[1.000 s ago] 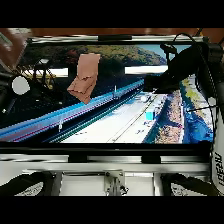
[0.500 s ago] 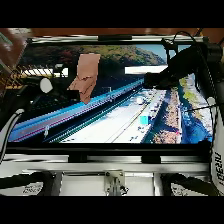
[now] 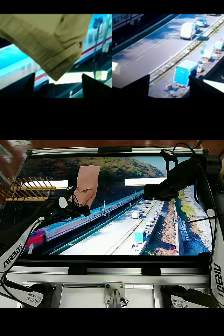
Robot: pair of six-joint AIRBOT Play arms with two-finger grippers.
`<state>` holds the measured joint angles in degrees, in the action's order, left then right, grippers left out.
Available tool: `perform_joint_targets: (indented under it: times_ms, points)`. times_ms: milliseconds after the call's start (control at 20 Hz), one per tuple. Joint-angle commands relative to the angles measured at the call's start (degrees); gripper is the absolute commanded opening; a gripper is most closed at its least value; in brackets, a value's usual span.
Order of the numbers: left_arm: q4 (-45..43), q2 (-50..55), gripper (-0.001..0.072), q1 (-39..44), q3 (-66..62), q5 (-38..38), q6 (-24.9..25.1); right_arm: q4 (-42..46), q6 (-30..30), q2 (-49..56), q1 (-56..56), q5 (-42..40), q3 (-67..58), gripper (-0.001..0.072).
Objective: Fold the shirts.
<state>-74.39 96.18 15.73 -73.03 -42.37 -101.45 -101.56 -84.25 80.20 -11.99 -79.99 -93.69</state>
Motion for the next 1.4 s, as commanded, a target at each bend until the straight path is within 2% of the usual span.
perform_joint_targets:
  times_ms: [0,150,200,300,350,400,650,700,1000,1150,1350]
  points:
    - [1.38,1.33,0.0533,0.0,-0.02,4.46,-2.71,-0.35,-0.04,0.04,-0.02,0.11,0.02,0.0597]
    - [1.38,2.64,0.0514,0.0,-0.02,4.68,-5.18,-1.7,-0.04,0.04,-0.02,0.11,0.02,0.0597]
    - [1.4,3.04,0.0404,0.0,-0.02,4.68,-5.97,-1.81,-0.04,0.04,-0.02,0.11,0.02,0.0597]
    - [1.86,3.21,0.0116,0.02,-0.04,4.61,-5.95,-1.88,-0.04,0.04,-0.02,0.11,0.02,0.0597]
    - [2.47,2.99,0.01,0.02,-0.15,4.52,-5.55,-1.9,-0.04,0.04,-0.02,0.11,0.02,0.0597]
    - [2.47,2.54,0.0048,0.04,-0.68,3.98,-4.04,-1.88,-0.04,0.04,-0.02,0.13,0.02,0.0597]
    - [2.4,-8.26,0.0047,2.56,-5.79,3.06,10.08,-1.57,-0.72,0.04,-0.02,0.94,-0.04,0.0597]
    - [2.38,-11.63,0.0047,3.5,-7.63,2.89,11.47,-1.51,-0.92,-0.09,0.0,1.25,-0.07,0.0597]
    - [2.4,-30.8,0.0047,7.72,-22.88,2.93,11.93,-1.31,-2.49,-4.92,0.04,0.26,-6.16,0.0597]
    - [2.47,-37.79,0.0047,8.81,-25.64,2.67,11.76,-0.55,-2.67,-10.43,0.02,0.42,-10.82,0.0597]
    - [2.47,-40.96,0.0047,11.56,-25.49,-6.95,10.45,2.08,-2.64,-19.47,0.02,0.24,-12.92,0.0596]
